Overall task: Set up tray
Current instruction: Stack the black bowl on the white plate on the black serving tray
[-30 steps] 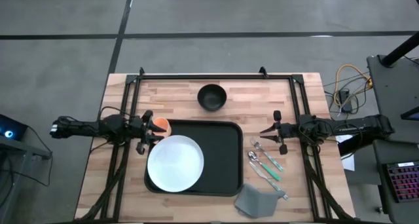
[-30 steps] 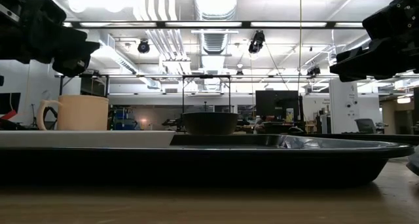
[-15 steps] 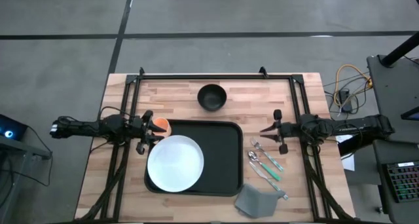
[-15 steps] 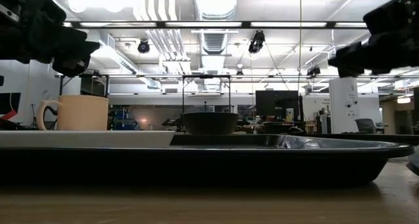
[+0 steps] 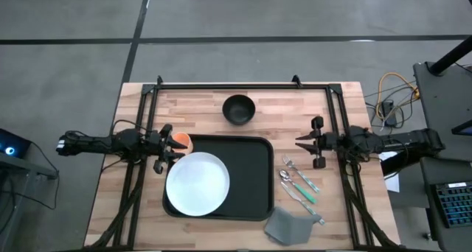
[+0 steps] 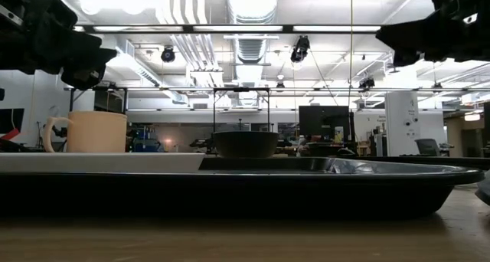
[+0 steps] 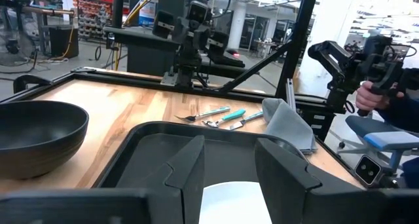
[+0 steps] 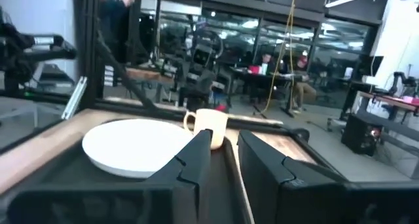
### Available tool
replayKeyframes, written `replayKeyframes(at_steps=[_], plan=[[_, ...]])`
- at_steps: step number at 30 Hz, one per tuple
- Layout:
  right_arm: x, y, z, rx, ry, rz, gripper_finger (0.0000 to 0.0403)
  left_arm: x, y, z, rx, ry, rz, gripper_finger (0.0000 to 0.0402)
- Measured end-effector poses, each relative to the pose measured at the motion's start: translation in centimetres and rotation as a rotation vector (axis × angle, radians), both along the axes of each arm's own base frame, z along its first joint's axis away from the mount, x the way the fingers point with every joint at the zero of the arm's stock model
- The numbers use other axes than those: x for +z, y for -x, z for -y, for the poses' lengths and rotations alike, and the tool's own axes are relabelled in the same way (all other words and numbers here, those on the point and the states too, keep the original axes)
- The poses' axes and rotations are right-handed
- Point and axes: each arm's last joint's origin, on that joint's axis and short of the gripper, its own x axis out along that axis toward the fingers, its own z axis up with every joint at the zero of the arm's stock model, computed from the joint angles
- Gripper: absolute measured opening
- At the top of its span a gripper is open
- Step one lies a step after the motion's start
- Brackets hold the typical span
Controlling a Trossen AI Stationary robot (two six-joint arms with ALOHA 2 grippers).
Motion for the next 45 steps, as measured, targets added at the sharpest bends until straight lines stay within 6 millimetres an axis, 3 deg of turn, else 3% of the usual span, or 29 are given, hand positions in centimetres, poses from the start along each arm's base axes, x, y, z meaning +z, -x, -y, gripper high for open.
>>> replayKeyframes(at_steps=[8,17,25,33,45], plan=[[-0.1,-1.0,0.3,-0.098,-0.103,-0.108,0.0116,0.0,0.0,0.0,0.000,0.000,0.000,0.0115],[4.0,-4.0,0.5,-0.204,0.044,-0.486,0.0194,0.0,0.0,0.0,0.000,0.000,-0.001,0.0115],[6.4,-8.2,1.2,-0.231,0.088,-0.730,0.0207,0.0,0.0,0.0,0.000,0.000,-0.001,0.0115],[5.8,-12.9,4.4,-0.162,0.027,-0.887,0.0206,0.0,0.0,0.0,0.000,0.000,-0.001,0.0115],[5.2,-20.1,9.3,-0.071,0.127,-0.937,0.0206,0.0,0.0,0.0,0.000,0.000,-0.001,0.0115]])
